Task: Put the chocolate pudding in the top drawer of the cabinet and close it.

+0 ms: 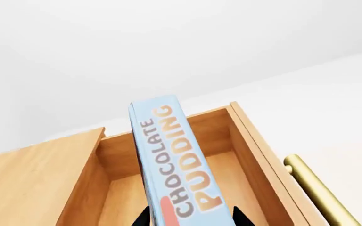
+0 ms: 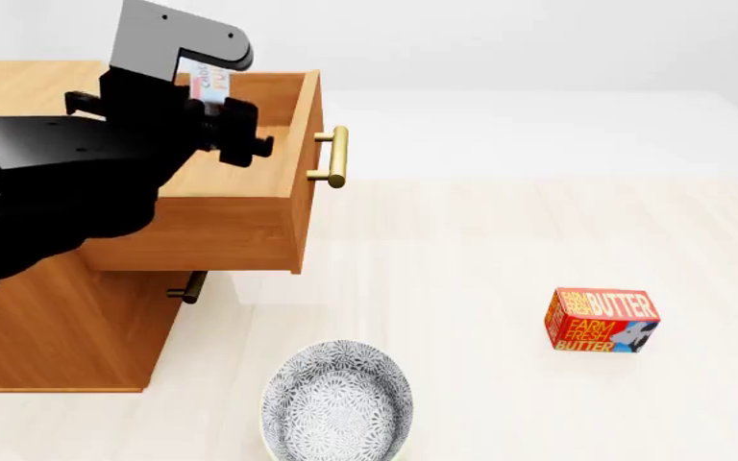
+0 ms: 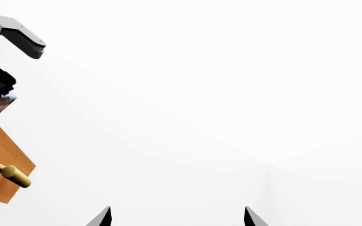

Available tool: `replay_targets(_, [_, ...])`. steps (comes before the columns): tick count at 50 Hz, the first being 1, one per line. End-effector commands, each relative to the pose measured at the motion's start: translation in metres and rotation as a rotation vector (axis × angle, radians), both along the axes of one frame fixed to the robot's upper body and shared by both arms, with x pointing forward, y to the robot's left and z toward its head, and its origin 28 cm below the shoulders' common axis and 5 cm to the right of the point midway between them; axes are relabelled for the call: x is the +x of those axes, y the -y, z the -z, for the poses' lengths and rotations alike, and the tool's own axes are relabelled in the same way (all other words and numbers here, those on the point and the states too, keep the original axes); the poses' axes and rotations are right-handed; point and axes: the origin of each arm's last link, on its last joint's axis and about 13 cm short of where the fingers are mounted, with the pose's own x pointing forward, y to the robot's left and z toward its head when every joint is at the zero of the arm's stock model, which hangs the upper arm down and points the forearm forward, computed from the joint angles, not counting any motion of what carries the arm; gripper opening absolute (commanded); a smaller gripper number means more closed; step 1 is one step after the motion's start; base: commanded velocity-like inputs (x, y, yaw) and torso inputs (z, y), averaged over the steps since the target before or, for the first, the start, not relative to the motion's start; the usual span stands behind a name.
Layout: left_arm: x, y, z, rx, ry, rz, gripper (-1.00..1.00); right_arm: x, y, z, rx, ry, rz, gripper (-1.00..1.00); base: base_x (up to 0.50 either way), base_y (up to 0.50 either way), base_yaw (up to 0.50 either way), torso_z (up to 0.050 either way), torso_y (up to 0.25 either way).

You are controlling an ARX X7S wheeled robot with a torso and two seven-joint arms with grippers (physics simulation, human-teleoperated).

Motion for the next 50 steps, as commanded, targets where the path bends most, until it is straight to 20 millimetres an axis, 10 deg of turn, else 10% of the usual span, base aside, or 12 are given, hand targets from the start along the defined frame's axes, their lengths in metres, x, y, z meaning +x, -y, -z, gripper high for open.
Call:
replay_targets(1, [-0.005,0.000,0.004,-0.022,0.006,0.009,-1.00,-0.008,0.003,0.001,0.003,-0.001,-0.003,1.00,0.00,0.00,0.00,0.000,0.000])
replay_targets(50, [0.072,-0.001,0.009,-0.169,-0.135,-0.079,-1.00,-0.004,0.000,0.004,0.019,-0.021,-0.017,1.00,0.00,0.00,0.00,0.000,0.000])
